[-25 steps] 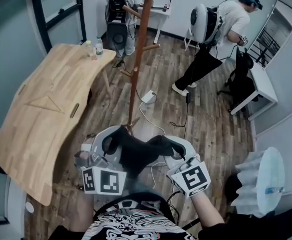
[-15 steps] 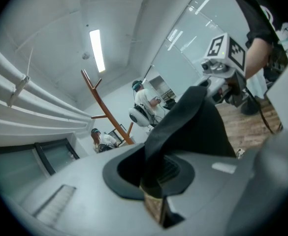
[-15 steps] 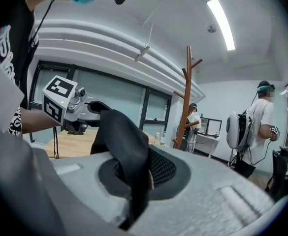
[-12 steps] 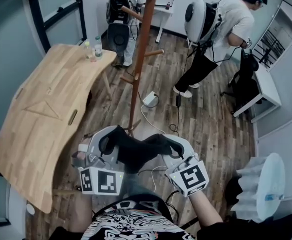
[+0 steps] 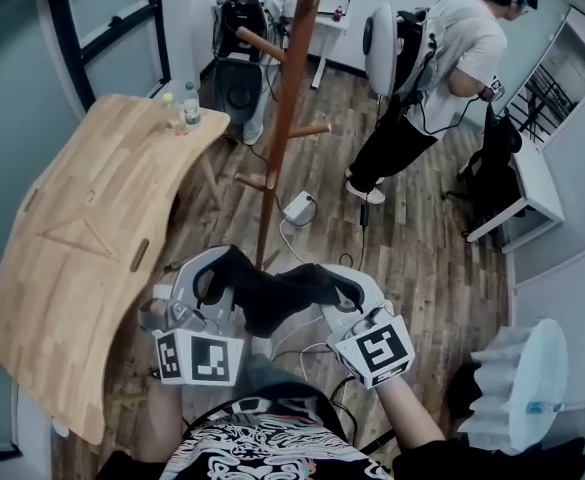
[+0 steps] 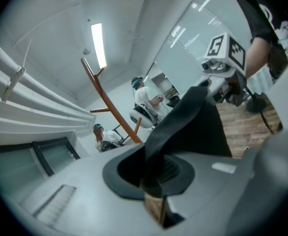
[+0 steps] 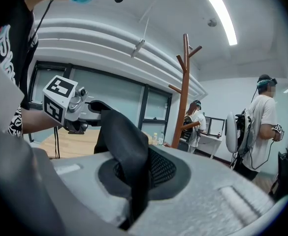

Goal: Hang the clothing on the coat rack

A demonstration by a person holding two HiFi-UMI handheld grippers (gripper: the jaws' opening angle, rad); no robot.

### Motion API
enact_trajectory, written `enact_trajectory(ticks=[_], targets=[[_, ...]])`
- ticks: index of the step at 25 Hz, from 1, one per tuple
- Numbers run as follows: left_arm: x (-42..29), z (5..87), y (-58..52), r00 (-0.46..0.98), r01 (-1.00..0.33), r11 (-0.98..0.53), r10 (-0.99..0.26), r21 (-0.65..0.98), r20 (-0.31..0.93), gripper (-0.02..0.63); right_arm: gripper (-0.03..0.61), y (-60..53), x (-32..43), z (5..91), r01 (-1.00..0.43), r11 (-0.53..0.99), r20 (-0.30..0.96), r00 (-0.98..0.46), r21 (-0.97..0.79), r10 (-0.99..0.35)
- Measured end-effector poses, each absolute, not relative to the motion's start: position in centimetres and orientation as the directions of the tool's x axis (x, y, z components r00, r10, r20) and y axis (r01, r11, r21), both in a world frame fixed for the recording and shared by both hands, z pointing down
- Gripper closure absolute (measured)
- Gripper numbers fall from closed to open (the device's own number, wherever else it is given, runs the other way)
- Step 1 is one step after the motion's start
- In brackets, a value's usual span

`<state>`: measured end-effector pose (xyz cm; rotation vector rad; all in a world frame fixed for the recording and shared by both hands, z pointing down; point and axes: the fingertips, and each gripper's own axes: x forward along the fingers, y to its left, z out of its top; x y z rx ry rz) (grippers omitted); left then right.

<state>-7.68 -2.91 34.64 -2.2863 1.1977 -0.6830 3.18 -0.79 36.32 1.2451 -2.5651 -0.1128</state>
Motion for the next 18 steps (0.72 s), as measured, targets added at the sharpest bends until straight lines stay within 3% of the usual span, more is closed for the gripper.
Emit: enact_trajectory(ticks=[18], targets=[[-7.3,35.7,-12.4,0.477,-0.611,-0.519,-0.844,-0.597,0.245,0.607,0.566,-10.8,3.7,37.3,-0.747,0.645,0.272,-0.594,0.164,-0.757]])
